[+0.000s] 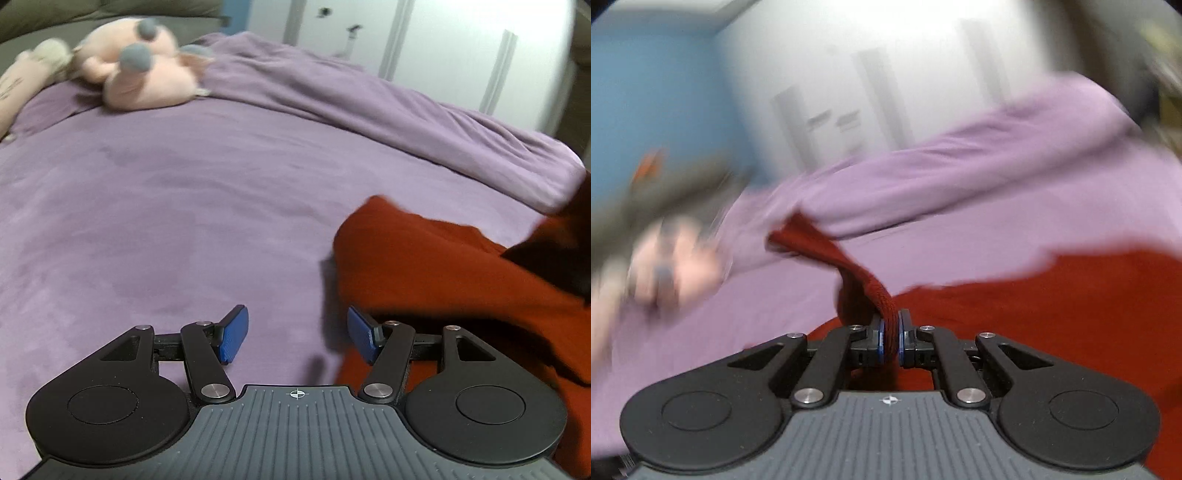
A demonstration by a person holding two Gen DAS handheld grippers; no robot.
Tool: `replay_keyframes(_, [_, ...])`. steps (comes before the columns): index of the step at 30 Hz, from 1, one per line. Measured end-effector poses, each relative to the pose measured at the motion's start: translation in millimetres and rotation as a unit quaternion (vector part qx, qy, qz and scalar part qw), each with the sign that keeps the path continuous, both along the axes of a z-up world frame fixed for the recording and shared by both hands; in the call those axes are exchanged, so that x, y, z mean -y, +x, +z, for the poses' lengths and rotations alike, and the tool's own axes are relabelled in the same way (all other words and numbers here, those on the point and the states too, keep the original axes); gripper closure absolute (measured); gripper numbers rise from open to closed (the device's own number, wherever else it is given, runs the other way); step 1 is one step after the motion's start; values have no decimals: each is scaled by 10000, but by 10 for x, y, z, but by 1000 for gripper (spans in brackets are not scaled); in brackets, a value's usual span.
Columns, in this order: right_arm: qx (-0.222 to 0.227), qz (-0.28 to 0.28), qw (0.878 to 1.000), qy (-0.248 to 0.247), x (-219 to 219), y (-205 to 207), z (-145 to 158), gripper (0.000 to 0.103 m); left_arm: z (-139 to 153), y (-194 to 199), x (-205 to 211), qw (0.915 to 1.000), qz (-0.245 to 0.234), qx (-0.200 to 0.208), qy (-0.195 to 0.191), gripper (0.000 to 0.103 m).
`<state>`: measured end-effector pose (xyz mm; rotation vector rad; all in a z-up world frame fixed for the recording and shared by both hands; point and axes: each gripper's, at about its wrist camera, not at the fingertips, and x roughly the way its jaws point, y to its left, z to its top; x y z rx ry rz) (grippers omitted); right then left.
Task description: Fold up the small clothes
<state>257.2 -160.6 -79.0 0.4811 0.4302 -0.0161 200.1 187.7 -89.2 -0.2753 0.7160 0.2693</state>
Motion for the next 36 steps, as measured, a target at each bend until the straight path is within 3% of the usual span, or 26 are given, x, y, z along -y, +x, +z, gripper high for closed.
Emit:
replay_keyframes(2, [-575,-194,9976,332,335,25,-225,92,-38,75,130,9998,-145,-78,-83,38])
replay_keyframes(5, [-1128,-191,9831,1429,771,7,-537,79,-66,136,302,9992,-346,-173,-70,38])
replay_keyframes(7, [-993,-286,9766,1887,949,-43,-607,71,-76,158,359,9989,-400,-247,-36,38])
replay_keyframes(10, [-884,-344,9744,2041,1044,54,-637,62,-91,196,380,9986,-367,-332,-177,38])
replay_keyframes(12, [-877,-391,9714,2171,1095,229,-678,62,-106,222,382,9983,-351,-385,-278,38])
replay_keyframes(13, [-874,-389,9710,2190,1089,296,-680,68,-104,243,388,9981,-349,-412,-302,38])
replay_keyframes(14, [-936,-386,9729,2078,1076,362,-647,77,-104,255,400,9979,-349,-452,-312,38])
replay_keyframes(15, [-1012,-306,9788,1757,1035,436,-565,98,-99,267,411,9978,-335,-477,-302,38])
replay_keyframes(17, [-841,-275,9925,838,978,408,-295,98,-71,282,443,9981,-348,-443,-265,38])
replay_keyframes(18, [-537,-296,9971,454,951,319,-123,98,-60,294,463,9982,-352,-419,-230,38])
replay_keyframes(20, [214,-584,9978,216,1004,89,103,98,-50,317,497,9985,-362,-380,-152,38])
replay_keyframes(22, [626,-800,9947,170,1111,-87,126,98,-64,360,534,9982,-398,-420,-150,38])
replay_keyframes(23, [512,-856,9950,59,1163,-108,63,98,-72,373,549,9979,-429,-443,-179,38])
replay_keyframes(25, [-416,-901,9945,-345,1219,13,-153,97,-84,399,595,9974,-491,-482,-198,38])
replay_keyframes(27, [-1162,-690,9908,-112,1324,79,-404,96,-72,413,649,9972,-547,-491,-141,38])
replay_keyframes(29, [-1134,-625,9909,355,1428,30,-487,96,-45,425,698,9969,-647,-445,-98,38])
replay_keyframes(31, [-900,-664,9904,811,1525,6,-477,83,-39,457,732,9964,-705,-459,-74,37])
replay_keyframes(33, [-892,-704,9880,1048,1592,55,-491,80,-39,519,780,9959,-732,-526,-94,38])
replay_keyframes(34, [-1019,-658,9878,976,1561,161,-484,86,-29,551,805,9957,-745,-532,-112,38])
replay_keyframes(36, [-1226,-569,9901,384,1467,278,-369,98,10,598,862,9957,-793,-473,-73,38])
